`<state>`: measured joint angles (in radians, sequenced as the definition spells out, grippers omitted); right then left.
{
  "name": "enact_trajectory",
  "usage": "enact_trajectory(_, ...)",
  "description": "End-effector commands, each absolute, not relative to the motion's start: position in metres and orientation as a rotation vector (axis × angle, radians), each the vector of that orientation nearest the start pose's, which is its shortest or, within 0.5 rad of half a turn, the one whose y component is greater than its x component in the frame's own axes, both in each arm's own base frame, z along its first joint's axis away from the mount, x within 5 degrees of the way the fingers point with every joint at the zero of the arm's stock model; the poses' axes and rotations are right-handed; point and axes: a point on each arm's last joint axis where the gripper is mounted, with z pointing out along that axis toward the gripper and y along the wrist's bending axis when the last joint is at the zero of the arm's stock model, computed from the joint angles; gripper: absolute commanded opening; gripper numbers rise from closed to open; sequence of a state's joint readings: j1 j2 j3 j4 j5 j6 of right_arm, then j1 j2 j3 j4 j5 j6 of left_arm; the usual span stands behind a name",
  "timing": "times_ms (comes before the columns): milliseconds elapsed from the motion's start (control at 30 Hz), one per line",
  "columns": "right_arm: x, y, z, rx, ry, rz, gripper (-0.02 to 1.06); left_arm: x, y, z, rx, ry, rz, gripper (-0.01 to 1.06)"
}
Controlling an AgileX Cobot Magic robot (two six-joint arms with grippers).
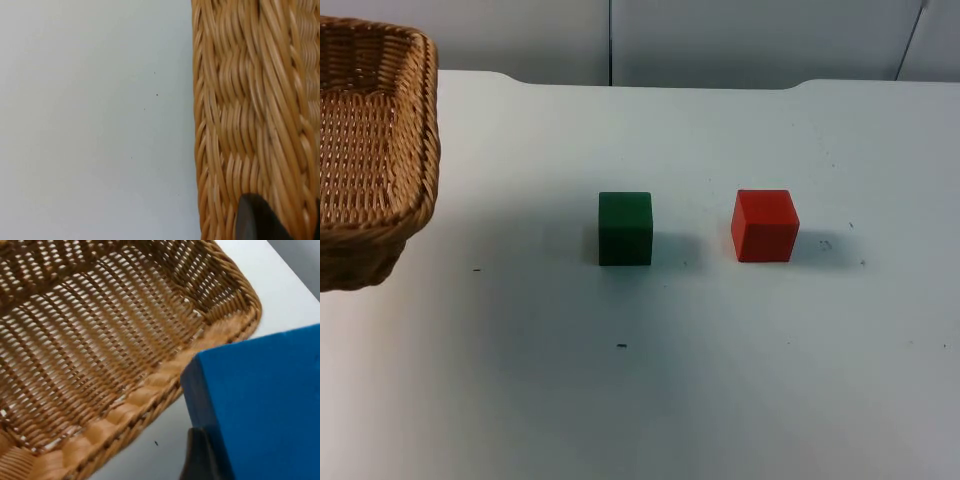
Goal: Pick up the basket with the left hand and place the blue cube into the basket with the right hand.
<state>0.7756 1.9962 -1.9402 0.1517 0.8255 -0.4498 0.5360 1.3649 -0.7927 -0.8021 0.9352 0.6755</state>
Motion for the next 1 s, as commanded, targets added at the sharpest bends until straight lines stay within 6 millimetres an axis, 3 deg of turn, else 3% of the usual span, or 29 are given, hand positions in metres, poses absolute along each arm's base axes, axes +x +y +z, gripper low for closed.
enact_trajectory(0,0.309,0.352,0.338,-1.331,1.887,0.384,0.00,0.233,0.068,0.245,-0.375,2.514,-0.684,0.00)
enact_trajectory(200,0.293,0.381,0.333,-1.337,1.787,0.424,0.00,0.233,0.067,0.245,-0.367,2.522,-0.702,0.00)
enact_trajectory(367,0.293,0.399,0.309,-1.347,1.787,0.442,0.00,0.232,0.066,0.246,-0.367,2.522,-0.720,0.00)
enact_trajectory(433,0.295,0.409,0.290,-1.355,1.800,0.448,0.00,0.232,0.066,0.246,-0.366,2.523,-0.728,0.00)
enact_trajectory(633,0.302,0.418,0.260,-1.356,1.839,0.457,0.00,0.232,0.066,0.246,-0.365,2.523,-0.729,0.00)
enact_trajectory(967,0.309,0.427,0.231,-1.350,1.854,0.453,0.00,0.232,0.065,0.246,-0.366,2.522,-0.737,0.00)
